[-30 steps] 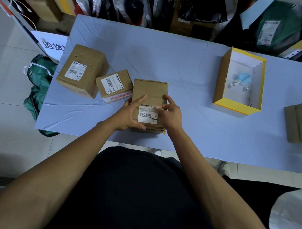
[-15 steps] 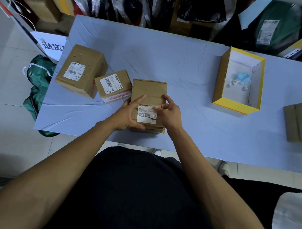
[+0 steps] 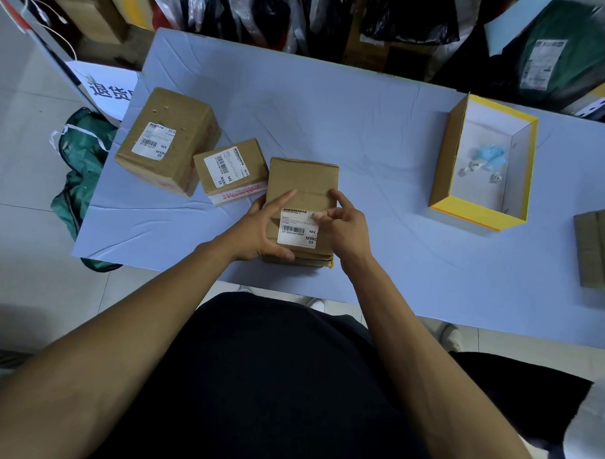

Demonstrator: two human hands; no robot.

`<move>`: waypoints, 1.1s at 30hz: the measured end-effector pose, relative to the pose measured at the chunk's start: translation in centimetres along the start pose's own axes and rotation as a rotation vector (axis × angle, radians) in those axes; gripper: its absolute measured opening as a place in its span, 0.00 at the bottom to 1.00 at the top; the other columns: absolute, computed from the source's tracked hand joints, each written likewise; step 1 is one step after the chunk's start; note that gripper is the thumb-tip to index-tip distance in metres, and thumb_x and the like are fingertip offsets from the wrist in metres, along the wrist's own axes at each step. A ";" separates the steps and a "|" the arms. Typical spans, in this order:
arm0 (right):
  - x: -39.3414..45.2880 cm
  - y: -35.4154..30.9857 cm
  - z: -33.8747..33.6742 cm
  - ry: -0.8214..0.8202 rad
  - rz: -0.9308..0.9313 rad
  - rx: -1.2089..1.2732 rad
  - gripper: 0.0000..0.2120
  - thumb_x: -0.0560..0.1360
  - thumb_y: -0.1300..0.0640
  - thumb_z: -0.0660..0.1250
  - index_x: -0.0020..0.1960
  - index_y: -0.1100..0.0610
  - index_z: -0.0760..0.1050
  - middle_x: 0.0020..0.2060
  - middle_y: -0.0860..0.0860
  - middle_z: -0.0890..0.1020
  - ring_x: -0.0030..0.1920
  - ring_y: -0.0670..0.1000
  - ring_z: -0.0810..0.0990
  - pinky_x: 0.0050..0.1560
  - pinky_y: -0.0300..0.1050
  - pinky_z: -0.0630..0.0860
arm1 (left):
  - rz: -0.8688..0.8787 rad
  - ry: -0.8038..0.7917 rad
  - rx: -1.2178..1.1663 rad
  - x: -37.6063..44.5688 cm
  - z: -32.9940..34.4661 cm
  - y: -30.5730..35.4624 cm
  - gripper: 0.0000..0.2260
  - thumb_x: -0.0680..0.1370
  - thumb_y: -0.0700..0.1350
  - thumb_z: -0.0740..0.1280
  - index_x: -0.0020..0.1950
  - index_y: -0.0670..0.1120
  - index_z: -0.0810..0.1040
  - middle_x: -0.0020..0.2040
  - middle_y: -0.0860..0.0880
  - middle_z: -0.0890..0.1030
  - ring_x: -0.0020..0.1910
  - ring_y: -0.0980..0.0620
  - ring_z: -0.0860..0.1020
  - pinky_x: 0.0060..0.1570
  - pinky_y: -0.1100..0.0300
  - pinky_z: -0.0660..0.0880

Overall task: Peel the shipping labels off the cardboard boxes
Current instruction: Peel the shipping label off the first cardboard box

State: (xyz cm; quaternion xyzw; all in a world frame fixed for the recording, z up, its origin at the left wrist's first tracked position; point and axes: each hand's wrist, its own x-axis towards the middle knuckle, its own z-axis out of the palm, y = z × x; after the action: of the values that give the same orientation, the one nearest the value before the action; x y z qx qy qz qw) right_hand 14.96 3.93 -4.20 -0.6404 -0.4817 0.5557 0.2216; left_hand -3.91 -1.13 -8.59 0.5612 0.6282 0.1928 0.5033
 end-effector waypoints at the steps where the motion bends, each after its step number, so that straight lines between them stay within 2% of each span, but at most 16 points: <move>1: 0.0 0.0 0.0 -0.001 0.000 0.001 0.19 0.74 0.62 0.69 0.64 0.61 0.75 0.56 0.50 0.83 0.40 0.38 0.80 0.50 0.39 0.77 | -0.001 -0.002 0.002 0.0 0.0 0.0 0.55 0.60 0.53 0.83 0.76 0.68 0.51 0.78 0.48 0.51 0.77 0.50 0.57 0.75 0.54 0.58; 3: 0.0 -0.1 -0.1 -0.003 0.003 0.001 0.18 0.74 0.62 0.69 0.63 0.59 0.75 0.47 0.43 0.83 0.38 0.34 0.79 0.47 0.36 0.75 | -0.002 -0.003 0.002 0.1 0.0 0.0 0.55 0.60 0.53 0.83 0.76 0.68 0.51 0.78 0.48 0.51 0.77 0.50 0.57 0.75 0.54 0.58; 5: 0.1 0.0 -0.1 -0.009 0.011 -0.035 0.12 0.74 0.62 0.69 0.57 0.57 0.74 0.36 0.32 0.78 0.36 0.29 0.77 0.44 0.35 0.73 | -0.006 -0.003 0.003 0.1 0.1 0.0 0.55 0.60 0.53 0.82 0.76 0.68 0.51 0.78 0.48 0.52 0.77 0.50 0.57 0.75 0.53 0.58; 7: 0.0 -0.1 -0.2 -0.013 0.019 -0.059 0.11 0.74 0.62 0.68 0.54 0.55 0.72 0.31 0.27 0.75 0.35 0.27 0.76 0.45 0.36 0.73 | -0.012 -0.002 0.001 0.0 0.0 -0.1 0.55 0.60 0.53 0.83 0.76 0.69 0.51 0.78 0.48 0.52 0.77 0.50 0.57 0.75 0.52 0.58; 10: -0.2 -0.2 -0.2 -0.014 0.021 -0.063 0.10 0.75 0.61 0.68 0.54 0.54 0.71 0.30 0.27 0.75 0.36 0.25 0.75 0.49 0.38 0.75 | -0.014 -0.004 -0.008 0.0 0.0 0.0 0.55 0.60 0.53 0.82 0.76 0.69 0.51 0.78 0.48 0.52 0.76 0.49 0.57 0.75 0.51 0.59; 14: -0.4 -0.5 -0.2 -0.015 0.021 -0.048 0.12 0.75 0.62 0.68 0.57 0.55 0.74 0.30 0.25 0.75 0.36 0.25 0.75 0.48 0.37 0.74 | -0.018 -0.005 -0.013 0.0 0.0 0.1 0.55 0.60 0.53 0.83 0.75 0.71 0.51 0.78 0.48 0.52 0.76 0.49 0.58 0.75 0.51 0.59; 17: -0.4 -0.6 -0.2 -0.033 0.021 -0.044 0.10 0.75 0.62 0.68 0.55 0.55 0.72 0.30 0.22 0.74 0.36 0.25 0.75 0.48 0.35 0.74 | -0.019 -0.006 -0.010 0.0 0.0 0.0 0.55 0.60 0.53 0.83 0.75 0.71 0.50 0.78 0.48 0.52 0.76 0.49 0.58 0.75 0.50 0.59; 22: -0.3 -0.4 -0.1 -0.048 0.033 -0.012 0.10 0.75 0.62 0.68 0.54 0.56 0.70 0.32 0.20 0.74 0.37 0.26 0.76 0.56 0.45 0.77 | -0.015 -0.010 -0.008 0.0 0.0 0.1 0.54 0.60 0.53 0.82 0.75 0.71 0.50 0.78 0.48 0.52 0.76 0.49 0.58 0.75 0.49 0.59; 29: -0.5 -0.5 -0.1 -0.055 0.049 0.050 0.16 0.75 0.64 0.67 0.62 0.65 0.74 0.31 0.22 0.75 0.37 0.28 0.78 0.59 0.48 0.77 | -0.014 -0.011 -0.003 -0.1 -0.1 0.1 0.54 0.61 0.52 0.82 0.75 0.70 0.50 0.78 0.48 0.51 0.77 0.48 0.57 0.75 0.50 0.59; 33: -0.4 -0.5 -0.2 -0.047 0.065 0.073 0.12 0.75 0.64 0.68 0.57 0.66 0.78 0.33 0.23 0.76 0.40 0.32 0.79 0.59 0.47 0.77 | -0.017 -0.010 -0.003 -0.1 0.0 0.1 0.54 0.61 0.52 0.82 0.75 0.69 0.50 0.78 0.47 0.51 0.77 0.49 0.57 0.75 0.51 0.59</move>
State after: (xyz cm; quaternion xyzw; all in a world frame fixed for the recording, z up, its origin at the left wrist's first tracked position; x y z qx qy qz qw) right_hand 15.00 3.84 -3.55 -0.6339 -0.4452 0.5948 0.2150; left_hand -3.87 -1.13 -8.44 0.5561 0.6300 0.1869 0.5089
